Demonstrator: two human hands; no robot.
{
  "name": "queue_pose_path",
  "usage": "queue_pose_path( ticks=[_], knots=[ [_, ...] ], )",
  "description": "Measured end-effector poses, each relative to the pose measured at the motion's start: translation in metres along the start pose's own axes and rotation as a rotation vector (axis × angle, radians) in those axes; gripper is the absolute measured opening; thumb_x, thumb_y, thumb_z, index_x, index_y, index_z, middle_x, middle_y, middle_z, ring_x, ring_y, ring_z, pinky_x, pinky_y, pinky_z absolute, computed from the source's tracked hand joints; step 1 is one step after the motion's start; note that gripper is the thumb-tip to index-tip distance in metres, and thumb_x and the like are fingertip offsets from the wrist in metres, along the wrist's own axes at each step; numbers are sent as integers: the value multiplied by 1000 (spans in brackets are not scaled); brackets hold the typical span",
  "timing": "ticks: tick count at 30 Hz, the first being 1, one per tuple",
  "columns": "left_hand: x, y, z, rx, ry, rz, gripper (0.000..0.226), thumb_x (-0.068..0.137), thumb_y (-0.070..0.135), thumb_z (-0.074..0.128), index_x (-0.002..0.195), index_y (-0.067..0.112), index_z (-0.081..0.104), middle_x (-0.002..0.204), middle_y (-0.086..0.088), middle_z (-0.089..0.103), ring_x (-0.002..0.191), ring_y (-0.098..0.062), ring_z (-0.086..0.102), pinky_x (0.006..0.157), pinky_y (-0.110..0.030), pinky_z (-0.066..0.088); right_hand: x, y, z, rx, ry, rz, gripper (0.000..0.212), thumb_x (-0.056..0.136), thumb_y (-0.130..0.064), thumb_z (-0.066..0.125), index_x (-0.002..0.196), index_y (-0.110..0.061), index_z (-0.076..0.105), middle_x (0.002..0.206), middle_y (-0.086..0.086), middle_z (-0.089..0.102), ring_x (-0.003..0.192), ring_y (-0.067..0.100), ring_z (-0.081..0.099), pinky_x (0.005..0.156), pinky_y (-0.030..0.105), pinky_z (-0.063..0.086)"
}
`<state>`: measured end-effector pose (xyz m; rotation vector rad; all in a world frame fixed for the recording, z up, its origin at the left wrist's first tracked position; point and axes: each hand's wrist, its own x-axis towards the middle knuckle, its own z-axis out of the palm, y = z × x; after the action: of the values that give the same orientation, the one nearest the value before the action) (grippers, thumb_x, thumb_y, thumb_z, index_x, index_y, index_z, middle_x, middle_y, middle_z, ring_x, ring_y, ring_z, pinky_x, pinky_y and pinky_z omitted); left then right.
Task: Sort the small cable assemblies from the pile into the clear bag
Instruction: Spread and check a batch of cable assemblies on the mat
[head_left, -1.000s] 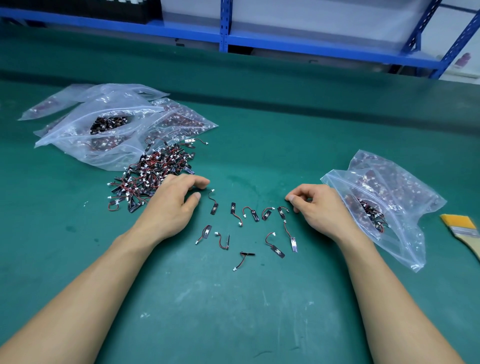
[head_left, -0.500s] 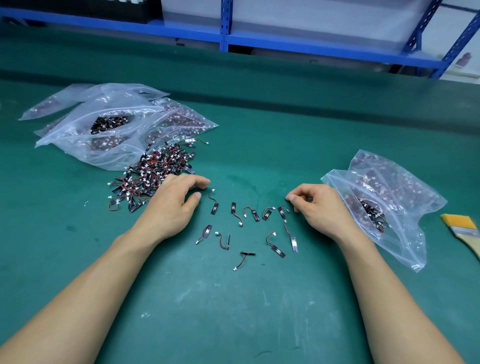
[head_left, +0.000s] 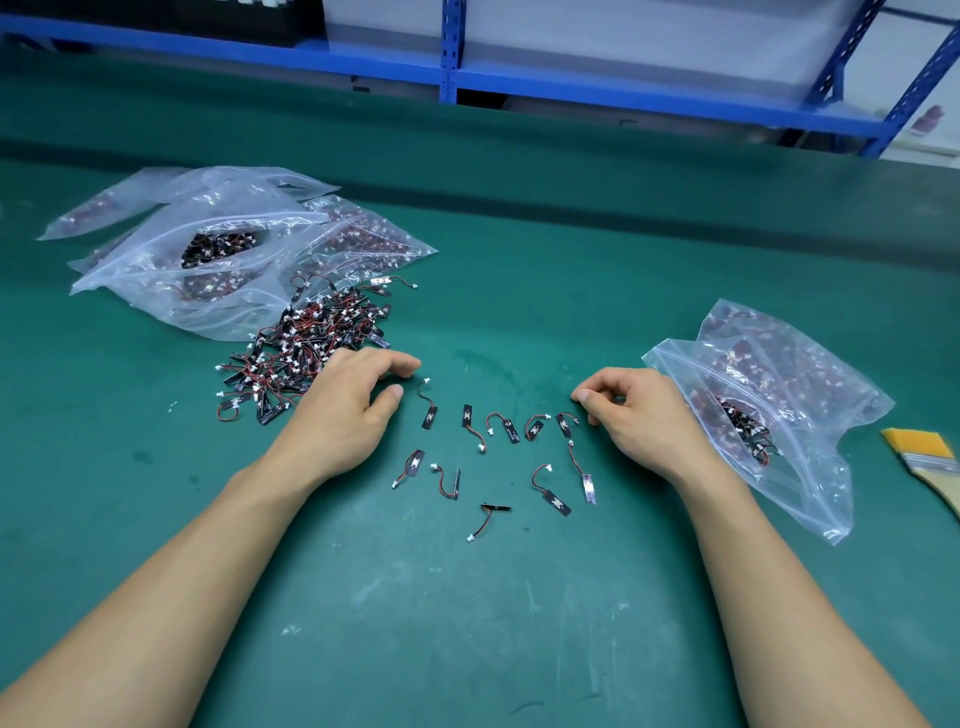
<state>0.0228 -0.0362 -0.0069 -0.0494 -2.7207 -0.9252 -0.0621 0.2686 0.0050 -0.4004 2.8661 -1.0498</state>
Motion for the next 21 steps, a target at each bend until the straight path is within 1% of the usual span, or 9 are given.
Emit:
queue_pose_path(
  ticks=[9, 16, 21],
  knots=[
    [1, -1, 1, 4, 4, 9, 30, 96, 9, 57, 123, 22, 64, 111, 16, 60, 109, -15, 45, 98, -28, 34, 1, 1, 1, 2, 2, 1, 19, 93, -28, 62, 76, -30, 69, 65, -16, 67, 56, 1, 52, 61, 29, 46],
    [0, -2, 2, -1, 2, 1, 30, 97, 10, 57, 123, 23, 63, 112, 16, 60, 109, -14, 45, 98, -27, 34, 1, 1, 1, 0, 1, -3, 19, 93, -28, 62, 76, -30, 70, 66, -16, 67, 55, 1, 52, 58, 26, 43],
    [0, -2, 1, 2, 2, 3, 30, 97, 11, 57, 123, 23, 63, 112, 16, 60, 110, -14, 45, 98, -27, 34, 1, 1, 1, -3, 2, -6, 19, 93, -28, 62, 76, -31, 69, 66, -17, 67, 57, 0, 53, 58, 27, 44]
  ],
)
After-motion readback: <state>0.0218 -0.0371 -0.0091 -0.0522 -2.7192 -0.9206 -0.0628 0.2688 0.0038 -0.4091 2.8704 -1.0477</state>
